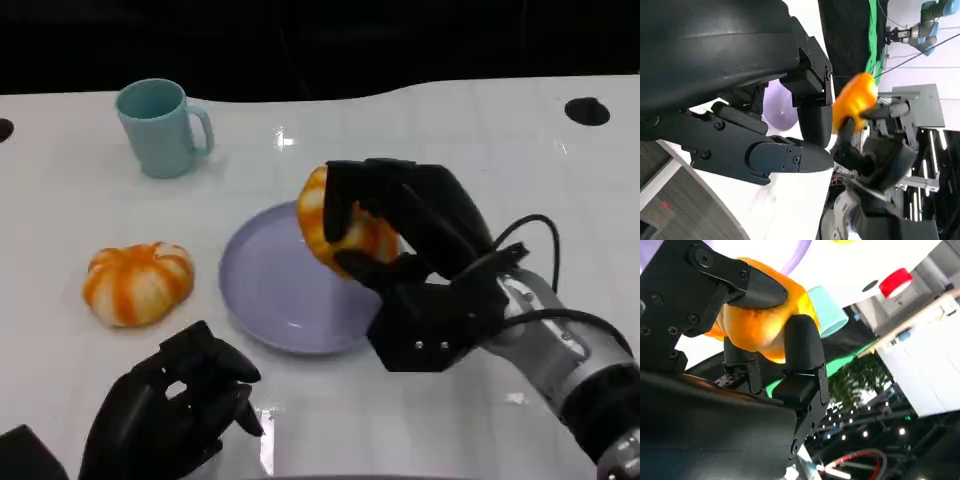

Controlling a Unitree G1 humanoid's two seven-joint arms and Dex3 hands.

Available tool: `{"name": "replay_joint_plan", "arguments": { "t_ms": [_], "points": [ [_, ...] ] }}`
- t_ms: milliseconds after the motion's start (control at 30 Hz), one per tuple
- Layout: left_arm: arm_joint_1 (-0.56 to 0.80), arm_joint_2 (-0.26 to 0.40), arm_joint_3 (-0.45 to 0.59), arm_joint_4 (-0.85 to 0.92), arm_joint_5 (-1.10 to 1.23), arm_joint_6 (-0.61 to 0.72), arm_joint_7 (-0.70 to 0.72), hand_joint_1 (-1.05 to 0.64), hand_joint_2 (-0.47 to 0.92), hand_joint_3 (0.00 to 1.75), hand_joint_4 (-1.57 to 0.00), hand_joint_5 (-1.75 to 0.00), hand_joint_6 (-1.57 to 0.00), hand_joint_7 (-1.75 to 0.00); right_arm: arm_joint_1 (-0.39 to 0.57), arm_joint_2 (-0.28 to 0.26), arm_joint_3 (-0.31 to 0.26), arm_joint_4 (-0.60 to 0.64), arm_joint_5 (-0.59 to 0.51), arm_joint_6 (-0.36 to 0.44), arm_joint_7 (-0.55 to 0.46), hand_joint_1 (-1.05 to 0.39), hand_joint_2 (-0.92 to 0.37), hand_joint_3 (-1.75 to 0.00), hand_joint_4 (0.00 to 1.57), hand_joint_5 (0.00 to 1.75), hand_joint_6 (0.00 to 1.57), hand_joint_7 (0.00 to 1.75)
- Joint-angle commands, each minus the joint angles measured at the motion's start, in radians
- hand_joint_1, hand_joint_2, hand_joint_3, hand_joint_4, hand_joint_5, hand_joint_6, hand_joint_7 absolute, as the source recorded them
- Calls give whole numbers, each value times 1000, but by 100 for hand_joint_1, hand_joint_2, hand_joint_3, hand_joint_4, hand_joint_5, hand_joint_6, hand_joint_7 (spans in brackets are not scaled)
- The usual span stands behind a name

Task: Grasp the bread from the table and place it into the plate.

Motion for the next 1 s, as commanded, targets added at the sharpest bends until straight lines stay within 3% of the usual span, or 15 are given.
{"name": "replay_joint_plan", "arguments": {
  "t_ms": [33, 167, 233, 267, 333, 367, 433, 467, 533, 633, 833, 1000],
  "points": [
    [17, 7, -3, -26, 0, 15, 12, -55, 92, 33, -59, -175, -55, -139, -63, 41, 13, 94, 7, 12, 8, -17, -20, -158, 101, 175, 77, 174],
    [20, 8, -6, -32, 5, 12, 12, -55, 92, 33, -58, -175, -55, -139, -103, 61, 28, 169, -2, 49, 31, -17, -22, -151, 99, 175, 79, 164],
    [23, 7, -8, -38, 6, 16, 16, -56, 92, 33, -58, -175, -55, -140, -125, 69, 34, 208, 2, 64, 60, -17, -25, -144, 95, 175, 83, 142],
    [24, 7, -9, -41, 5, 17, 16, -56, 92, 33, -59, -175, -55, -140, -136, 73, 38, 224, 5, 80, 88, -17, -29, -130, 90, 175, 84, 118],
    [27, 8, -11, -46, 3, 19, 16, -55, 92, 34, -58, -175, -55, -140, -154, 74, 46, 242, 7, 109, 137, -23, -49, -89, 71, 147, 83, 63],
    [28, 8, -12, -48, 2, 21, 17, -55, 92, 34, -58, -175, -55, -140, -163, 69, 58, 245, -2, 124, 164, -25, -57, -74, 67, 130, 84, 45],
    [30, 7, -14, -53, 2, 25, 20, -54, 92, 34, -58, -175, -55, -140, -176, 56, 82, 243, -23, 149, 206, -37, -76, -40, 49, 68, 69, 14],
    [30, 9, -14, -54, 3, 24, 20, -54, 92, 34, -58, -175, -55, -140, -181, 50, 92, 239, -31, 160, 227, -42, -83, -29, 45, 52, 64, 7],
    [30, 10, -15, -54, 7, 19, 22, -54, 92, 35, -58, -175, -55, -140, -190, 41, 108, 229, -42, 183, 270, -53, -90, -22, 34, 35, 49, 1],
    [30, 11, -16, -59, 6, 27, 27, -53, 92, 36, -58, -175, -55, -141, -193, 29, 117, 210, -38, 197, 342, -63, -92, -25, 20, 26, 36, 0],
    [29, 13, -16, -55, 6, 23, 27, -53, 92, 36, -58, -175, -54, -141, -169, -1, 128, 126, -39, 210, 404, -74, -92, -34, 12, 25, 30, 0],
    [28, 14, -16, -51, 13, 15, 28, -53, 92, 36, -59, -175, -54, -142, -131, -32, 119, 30, -25, 211, 436, -72, -92, -34, 14, 27, 31, 0]
  ]
}}
